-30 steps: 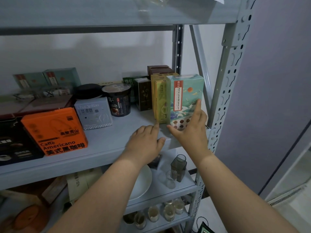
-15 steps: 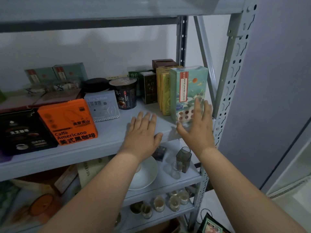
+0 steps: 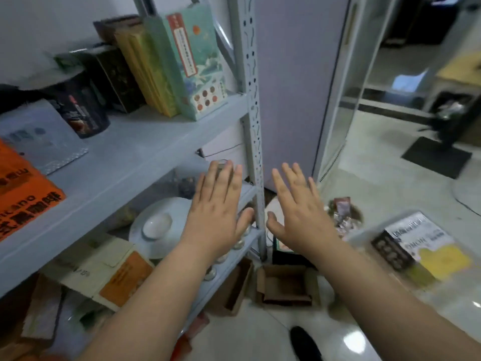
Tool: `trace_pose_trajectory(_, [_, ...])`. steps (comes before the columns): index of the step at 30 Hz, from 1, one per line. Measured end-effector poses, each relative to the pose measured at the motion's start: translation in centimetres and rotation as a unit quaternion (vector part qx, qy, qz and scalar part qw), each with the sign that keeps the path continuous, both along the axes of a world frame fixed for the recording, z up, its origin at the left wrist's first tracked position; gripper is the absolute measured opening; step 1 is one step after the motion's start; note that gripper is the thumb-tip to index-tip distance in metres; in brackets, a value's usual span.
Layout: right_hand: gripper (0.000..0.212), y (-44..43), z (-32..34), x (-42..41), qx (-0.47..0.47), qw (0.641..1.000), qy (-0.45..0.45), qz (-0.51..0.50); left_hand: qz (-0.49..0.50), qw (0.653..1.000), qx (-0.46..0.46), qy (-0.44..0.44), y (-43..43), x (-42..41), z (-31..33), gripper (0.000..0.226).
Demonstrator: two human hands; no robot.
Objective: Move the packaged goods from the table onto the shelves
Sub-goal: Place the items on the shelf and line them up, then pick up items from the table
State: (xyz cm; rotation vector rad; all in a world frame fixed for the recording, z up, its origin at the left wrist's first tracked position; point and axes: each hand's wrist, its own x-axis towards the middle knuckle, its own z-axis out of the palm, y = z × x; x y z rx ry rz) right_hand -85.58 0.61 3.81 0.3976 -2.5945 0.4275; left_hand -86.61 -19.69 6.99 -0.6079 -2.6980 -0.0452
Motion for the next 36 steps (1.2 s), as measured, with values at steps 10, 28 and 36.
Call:
trace_pose_trajectory(10, [0.077,9.5,-5.1,25.3,0.032,0.945,-0.106,-0.307,-0.322,0.938,0.004,-0.13,13.7,12.8,-7.3,0.079])
trace_pose_trajectory(28, [0.071,15.0,-7.3,74.4,-0.025,0.746,-0.167,-0.644,-0.669,0.717,-0.072,-0.18,33.0,54.6,-9.4,0.075])
trace_pose_trajectory(36, [0.073,12.9,-8.5,91.8,-0.075,0.618,-0.152,-0.767,-0.79,0.579,-0.124,-0.158,37.4,72.1,-10.9,0.074])
